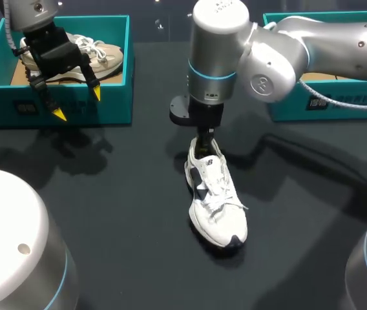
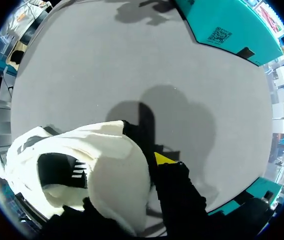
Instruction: Take the shoe out of the shoebox, open the shoe tongue, remove and reinsert the insole, then place the shoe into the shoebox
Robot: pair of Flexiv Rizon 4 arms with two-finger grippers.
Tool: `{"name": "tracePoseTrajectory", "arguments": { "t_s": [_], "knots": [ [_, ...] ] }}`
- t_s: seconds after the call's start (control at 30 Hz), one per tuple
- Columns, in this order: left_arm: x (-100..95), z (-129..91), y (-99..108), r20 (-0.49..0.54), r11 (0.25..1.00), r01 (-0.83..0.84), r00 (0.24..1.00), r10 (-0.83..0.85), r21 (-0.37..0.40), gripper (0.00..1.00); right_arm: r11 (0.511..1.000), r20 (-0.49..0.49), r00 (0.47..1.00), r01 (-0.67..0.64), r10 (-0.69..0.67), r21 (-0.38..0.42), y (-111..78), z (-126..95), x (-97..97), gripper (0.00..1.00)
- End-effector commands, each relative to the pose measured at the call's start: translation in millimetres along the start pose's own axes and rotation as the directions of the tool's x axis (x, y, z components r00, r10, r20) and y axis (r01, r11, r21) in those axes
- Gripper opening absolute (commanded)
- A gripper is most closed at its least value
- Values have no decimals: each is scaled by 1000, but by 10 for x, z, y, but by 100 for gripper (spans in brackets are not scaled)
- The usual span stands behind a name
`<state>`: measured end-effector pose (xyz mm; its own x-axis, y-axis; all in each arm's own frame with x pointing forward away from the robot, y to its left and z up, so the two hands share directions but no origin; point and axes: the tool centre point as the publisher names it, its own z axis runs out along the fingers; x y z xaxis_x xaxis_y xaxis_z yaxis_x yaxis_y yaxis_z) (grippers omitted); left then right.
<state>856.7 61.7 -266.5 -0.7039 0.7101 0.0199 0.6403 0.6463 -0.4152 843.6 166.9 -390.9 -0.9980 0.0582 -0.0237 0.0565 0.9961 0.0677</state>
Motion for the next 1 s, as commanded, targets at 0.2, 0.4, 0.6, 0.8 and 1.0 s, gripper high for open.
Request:
{"name": "tracePoseTrajectory", "arguments": {
  "t_s": [0.2,0.4,0.6,0.8,1.0],
  "knots": [
    [3,-3,-2,-1,1000,0,1000,0,-2,100,1000,37,999,-22,23,-9,-157,-462,9,0],
    [3,-3,-2,-1,1000,0,1000,0,-2,100,999,57,998,-41,41,-7,-342,-939,-131,0],
    [3,-3,-2,-1,1000,0,1000,0,-2,100,998,138,988,-63,65,-18,-521,-1442,-255,0],
    [3,-3,-2,-1,1000,0,1000,0,-2,100,998,138,988,-63,65,-18,-521,-1442,-255,0],
    [3,-3,-2,-1,1000,0,1000,0,-2,100,998,138,988,-63,65,-18,-521,-1442,-255,0]
  ]
}}
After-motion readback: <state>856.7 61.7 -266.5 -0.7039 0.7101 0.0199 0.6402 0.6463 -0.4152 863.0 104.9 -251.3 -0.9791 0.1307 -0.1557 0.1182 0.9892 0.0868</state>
